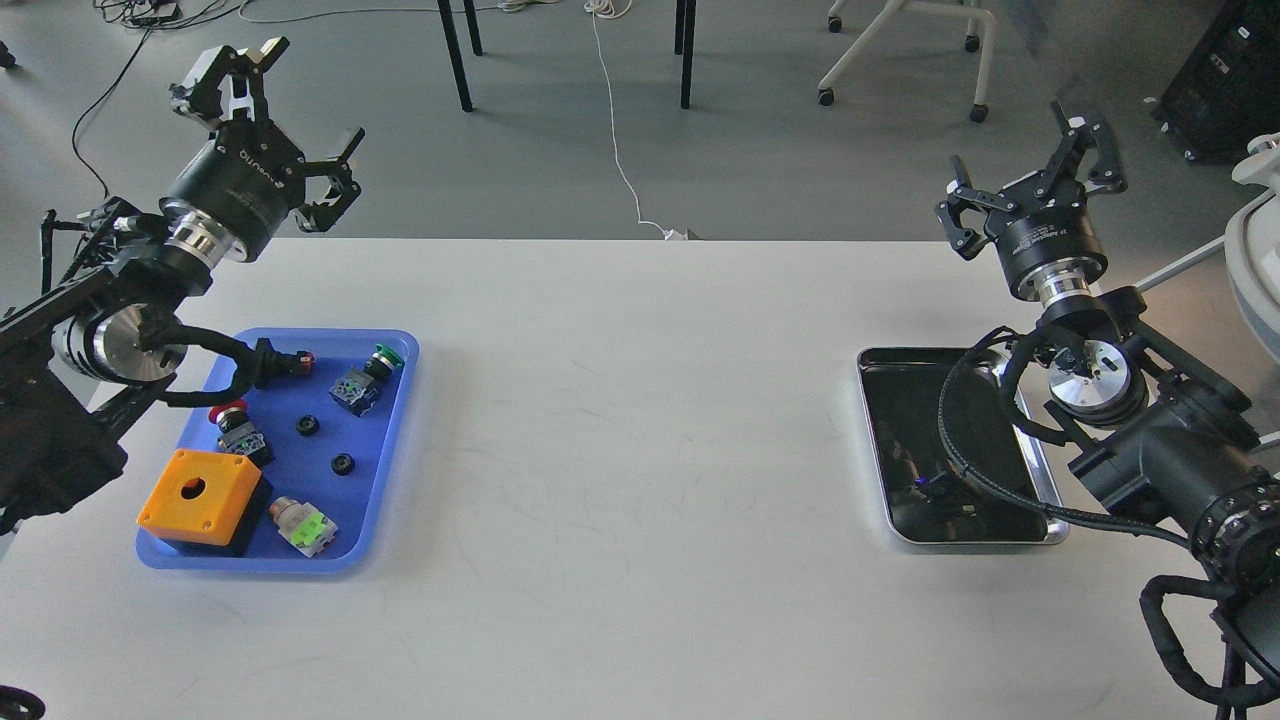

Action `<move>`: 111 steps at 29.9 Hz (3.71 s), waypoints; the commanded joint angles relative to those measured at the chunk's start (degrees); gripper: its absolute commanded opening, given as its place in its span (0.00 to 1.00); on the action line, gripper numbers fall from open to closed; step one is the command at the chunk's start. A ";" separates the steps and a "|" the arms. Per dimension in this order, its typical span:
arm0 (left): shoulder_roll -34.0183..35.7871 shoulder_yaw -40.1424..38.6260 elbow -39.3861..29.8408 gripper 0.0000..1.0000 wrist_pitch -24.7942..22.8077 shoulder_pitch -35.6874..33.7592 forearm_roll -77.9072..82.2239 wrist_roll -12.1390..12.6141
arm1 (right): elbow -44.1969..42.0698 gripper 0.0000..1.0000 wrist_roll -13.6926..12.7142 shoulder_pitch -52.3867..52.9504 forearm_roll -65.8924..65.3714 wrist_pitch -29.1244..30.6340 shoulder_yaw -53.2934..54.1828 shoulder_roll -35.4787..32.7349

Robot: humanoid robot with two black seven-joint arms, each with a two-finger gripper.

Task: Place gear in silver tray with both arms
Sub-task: 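Move the left gripper over the blue tray toward a small black gear, then lower the left gripper and grasp the small black gear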

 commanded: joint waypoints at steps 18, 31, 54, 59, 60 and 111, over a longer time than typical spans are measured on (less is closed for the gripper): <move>13.87 0.41 -13.87 0.98 -0.99 0.58 48.08 -1.75 | -0.09 0.99 -0.01 0.16 0.00 0.00 0.06 0.00; 16.16 4.52 -17.39 0.95 2.08 2.34 79.02 -5.10 | -0.26 0.99 -0.01 -0.10 0.00 0.00 0.15 -0.61; 7.82 28.62 1.33 0.74 26.96 2.25 103.04 -5.71 | -0.26 0.99 -0.01 0.25 0.00 0.00 0.15 -0.52; 5.36 28.71 6.07 0.65 26.96 2.69 103.04 -6.42 | -0.26 0.99 -0.01 0.34 0.00 0.00 0.15 -0.52; 4.92 28.71 6.77 0.64 26.96 2.78 103.04 -6.51 | -0.26 0.99 -0.01 0.34 0.00 0.00 0.15 -0.52; 6.84 31.96 8.10 0.17 28.02 -0.82 102.34 -7.61 | -0.17 0.99 -0.01 0.51 0.00 0.00 0.15 -0.43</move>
